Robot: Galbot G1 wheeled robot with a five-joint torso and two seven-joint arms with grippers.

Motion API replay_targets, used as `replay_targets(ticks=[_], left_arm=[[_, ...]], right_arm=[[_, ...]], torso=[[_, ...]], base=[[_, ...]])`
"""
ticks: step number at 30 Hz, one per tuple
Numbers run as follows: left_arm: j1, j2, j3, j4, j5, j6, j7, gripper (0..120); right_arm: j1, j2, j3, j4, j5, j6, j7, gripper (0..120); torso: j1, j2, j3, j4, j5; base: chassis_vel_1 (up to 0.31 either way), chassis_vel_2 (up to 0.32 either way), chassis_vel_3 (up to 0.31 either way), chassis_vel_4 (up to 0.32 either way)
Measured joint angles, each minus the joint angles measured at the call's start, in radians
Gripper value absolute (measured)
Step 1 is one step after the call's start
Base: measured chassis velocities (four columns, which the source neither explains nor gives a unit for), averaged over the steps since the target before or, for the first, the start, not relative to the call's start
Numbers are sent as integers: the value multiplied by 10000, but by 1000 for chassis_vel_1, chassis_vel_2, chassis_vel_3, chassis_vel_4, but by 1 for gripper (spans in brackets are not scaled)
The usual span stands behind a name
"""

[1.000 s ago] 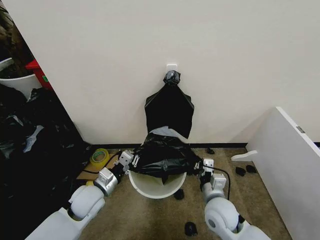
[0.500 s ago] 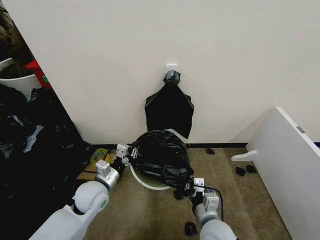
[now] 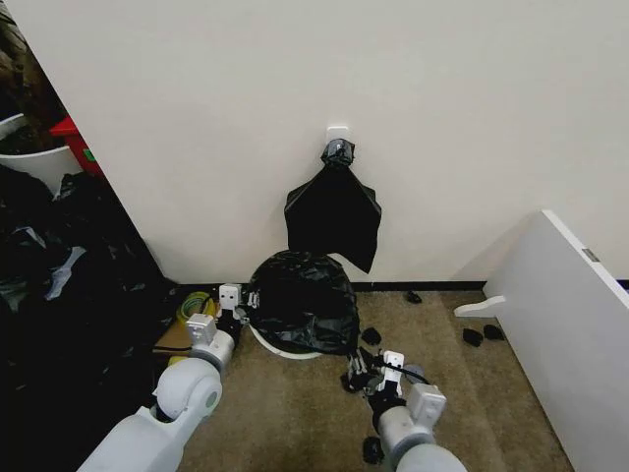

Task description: Place the garbage bag over the trash bin.

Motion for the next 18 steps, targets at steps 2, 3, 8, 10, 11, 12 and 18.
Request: replay_targets(ticks=[2, 3, 8, 10, 11, 12, 18], left_arm=[[-26, -32, -19, -1, -93, 48, -108, 4], [-58, -70, -38, -36, -219, 111, -205, 4], [-164, -222, -55, -280, -608, 325, -388, 4], [-171, -241, -61, -323, -654, 363, -413, 4], [-171, -255, -72, -377, -709, 409, -432, 4], [-151, -257, -93, -450, -772, 452, -442, 4], [-26, -247, -223, -792, -1094, 652, -499, 4]], right_arm=[[-152, -15, -73, 85, -34, 182, -161, 50], [-287, -38, -181, 176, -55, 356, -370, 54], [-483, -125, -504, 144, 32, 1029, -1385, 73], [-438, -125, -555, 59, 186, 1174, -1549, 77], [-338, -99, -590, 2, 560, 1279, -1665, 81], [-202, -27, -592, -4, 1176, 1347, -1696, 86], [318, 406, -380, -145, 2980, 1936, -1977, 100]], torso=[[0, 0, 0, 0, 1], [0, 0, 0, 0, 0], [0, 0, 0, -2, 0], [0, 0, 0, -2, 0], [0, 0, 0, 0, 1], [0, 0, 0, 0, 0], [0, 0, 1, 1, 1]], base=[[0, 0, 0, 0], [0, 0, 0, 0], [0, 0, 0, 0], [0, 0, 0, 0], [0, 0, 0, 0], [0, 0, 0, 0], [0, 0, 0, 0]])
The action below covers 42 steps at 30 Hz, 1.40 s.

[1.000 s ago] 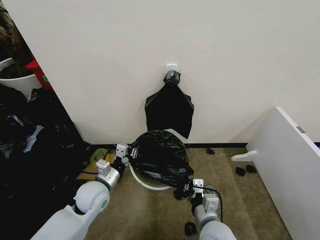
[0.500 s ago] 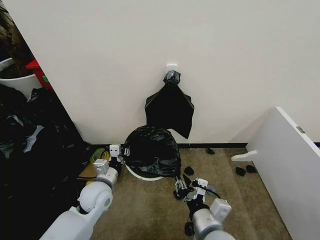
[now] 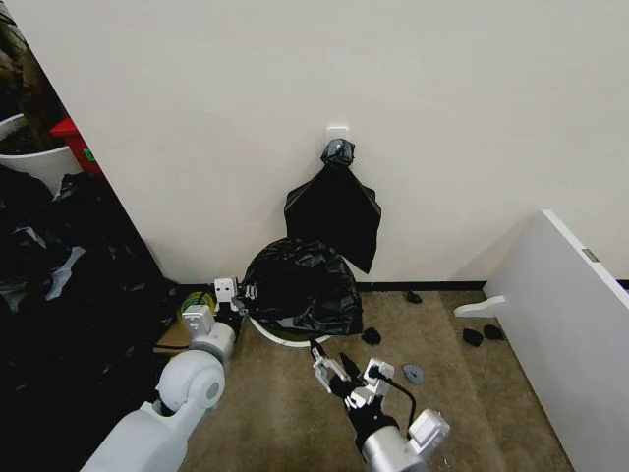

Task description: Place the garbage bag over the trash bin.

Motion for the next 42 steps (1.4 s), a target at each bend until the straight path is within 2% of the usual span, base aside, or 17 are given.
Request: replay_targets(ticks=[8, 11, 14, 15, 19, 20, 24, 25, 28, 29, 32, 34, 36, 42], left_arm=[[59, 28, -52, -306, -251, 174, -73, 4], [79, 37, -77, -387, -306, 209, -90, 4], [108, 61, -105, -467, -371, 251, -104, 4], [108, 61, -105, -467, -371, 251, -104, 4], [111, 91, -148, -471, -402, 264, -118, 4], [111, 91, -148, -471, -402, 264, -118, 4], [116, 105, -168, -472, -430, 269, -126, 4], [116, 105, -168, -472, -430, 269, -126, 4], [102, 110, -194, -472, -517, 277, -155, 4], [102, 110, -194, -472, -517, 277, -155, 4], [82, 114, -200, -470, -579, 285, -173, 4], [74, 114, -202, -468, -590, 286, -176, 4], [29, 102, -213, -455, -640, 287, -189, 4], [-99, 33, -253, -396, -792, 288, -206, 4]], right_arm=[[226, 311, 8, -339, 265, 302, -336, 100], [249, 344, 16, -395, 264, 302, -354, 93], [273, 381, 27, -443, 255, 325, -479, 80], [273, 381, 27, -443, 255, 325, -479, 80], [275, 376, 20, -522, 215, 479, -935, 60], [275, 376, 20, -522, 215, 479, -935, 60], [262, 354, 17, -659, 116, 649, -1400, 43], [262, 354, 17, -659, 116, 649, -1400, 43], [236, 345, -7, -737, -23, 729, -1648, 28], [236, 345, -7, -737, -23, 729, -1648, 28], [253, 347, -6, -886, -137, 830, -1827, 15], [252, 345, -7, -898, -150, 840, -1854, 11], [234, 327, -18, -907, -179, 884, -1952, 0], [23, 177, -118, -936, -422, 987, -2343, 0]], torso=[[0, 0, 0, 0, 0], [0, 0, 0, -1, 0], [0, 0, 0, 0, 0], [0, 0, 0, 0, 0], [0, 0, 0, 0, 0], [0, 0, 0, 0, 0], [0, 0, 0, -1, 0], [0, 0, 0, -1, 0], [0, 0, 0, -1, 0], [0, 0, 0, -1, 0], [0, 0, 0, -1, 0], [0, 0, 0, -1, 0], [0, 0, 0, -1, 0], [0, 0, 0, -1, 0]], base=[[0, 0, 0, 0], [0, 0, 0, 0], [0, 0, 0, 0], [0, 0, 0, 0], [0, 0, 0, 0], [0, 0, 0, 0], [0, 0, 0, 0], [0, 0, 0, 0], [0, 0, 0, 0], [0, 0, 0, 0], [0, 0, 0, 0], [0, 0, 0, 0], [0, 0, 0, 0], [0, 0, 0, 0]])
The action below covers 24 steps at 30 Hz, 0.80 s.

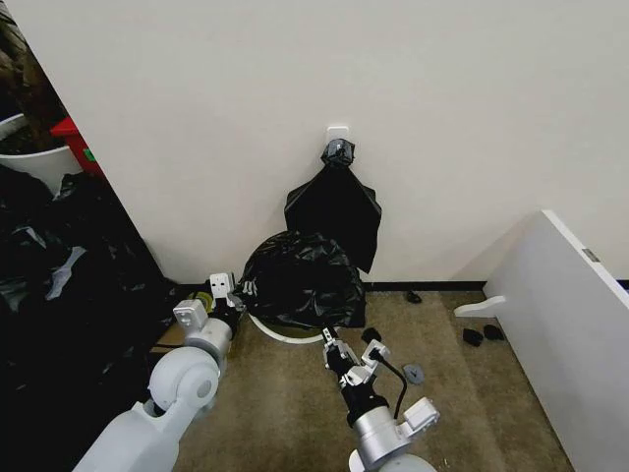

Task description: Place the garbage bag over the trash bin.

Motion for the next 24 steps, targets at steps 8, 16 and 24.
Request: replay_targets(ticks=[8, 16, 24], left_arm=[[-49, -160, -8, 65, -32, -187, 19, 4], [-55, -259, -152, -61, -347, -598, 187, 4], [123, -222, -407, -482, -660, -475, 157, 4]], right_arm=[[-432, -232, -294, 128, -361, 62, -299, 0], [-671, -546, -619, -219, -1370, -336, -18, 0], [-65, -430, -547, -1066, -2167, -811, 692, 0]], torso=[[0, 0, 0, 0, -1], [0, 0, -1, -1, -2], [0, 0, 0, -2, 1]], base=[[0, 0, 0, 0], [0, 0, 0, 0], [0, 0, 0, 0]])
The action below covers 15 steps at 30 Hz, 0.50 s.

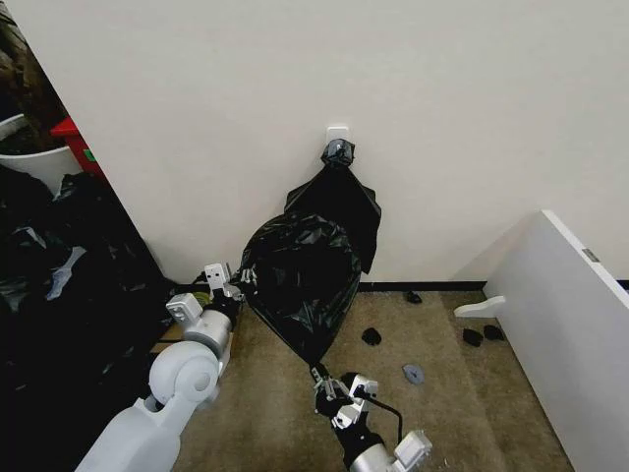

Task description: Place the garbage bag over the trash bin.

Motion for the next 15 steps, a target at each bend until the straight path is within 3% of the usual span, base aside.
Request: replay_targets(ticks=[15], left_arm=[[197, -74, -154, -677, -568, 732, -322, 4]], right_arm=[[1766, 227, 676, -1733, -902, -419, 754, 0]], torso=[[0, 0, 1, 3, 0]], base=[[0, 0, 0, 0]])
